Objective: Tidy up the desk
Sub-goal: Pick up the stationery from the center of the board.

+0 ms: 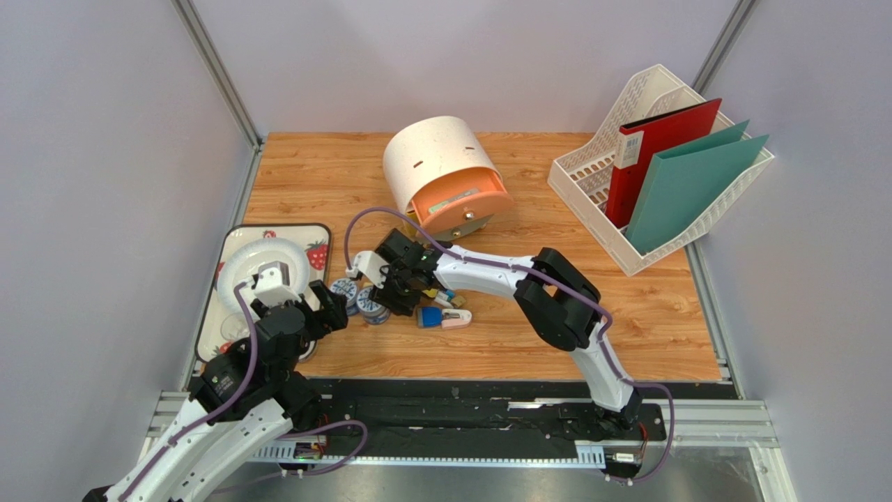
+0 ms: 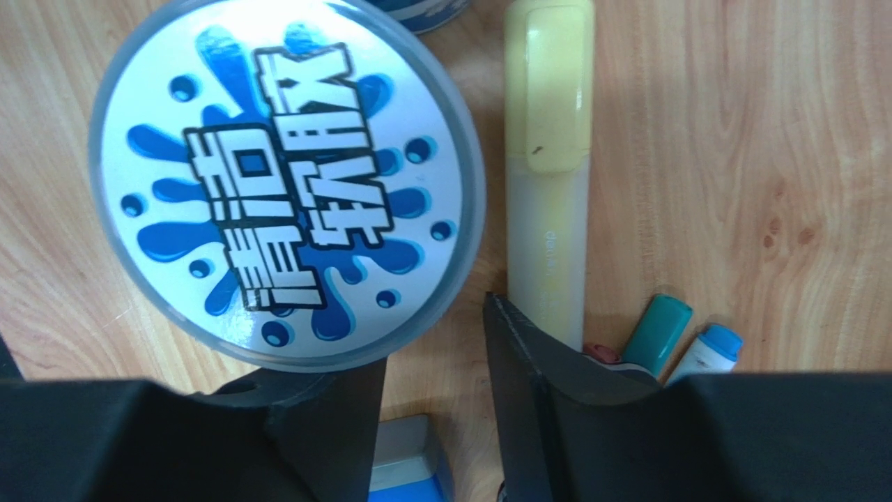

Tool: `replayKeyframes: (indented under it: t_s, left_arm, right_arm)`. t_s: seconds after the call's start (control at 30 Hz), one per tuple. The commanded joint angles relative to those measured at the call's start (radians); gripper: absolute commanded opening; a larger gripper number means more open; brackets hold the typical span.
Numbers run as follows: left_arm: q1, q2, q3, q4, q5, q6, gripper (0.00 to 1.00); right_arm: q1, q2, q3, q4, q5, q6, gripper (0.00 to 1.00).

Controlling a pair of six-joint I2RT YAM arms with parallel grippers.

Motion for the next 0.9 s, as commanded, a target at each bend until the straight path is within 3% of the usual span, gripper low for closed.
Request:
replayKeyframes:
  t_s: [0.0,0.3,0.57,0.87]
  left_arm:
    - [0.003,0.000,0.022,0.010,-0.010,0.003,0.99]
    - [0.003,0.005,0.019,0.012,-0.008,0.005,0.99]
    - [0.003,0.005,0.016,0.021,0.003,0.002,0.99]
    - [0.003,0.006,0.016,0.019,0.013,-0.004,0.99]
  right_arm:
    - [-0.013,0.033,0.053,0.025,0.020,0.011,0.42]
    - [-0.022,0.051,0.030,-0.003,0.042,0.029,0.29]
    - [-0.022,-0.018,-0.115,0.031,0.076,0.068,0.07]
    - [-0.024,-0.082,-0.151,0.025,0.085,0.094,0.06]
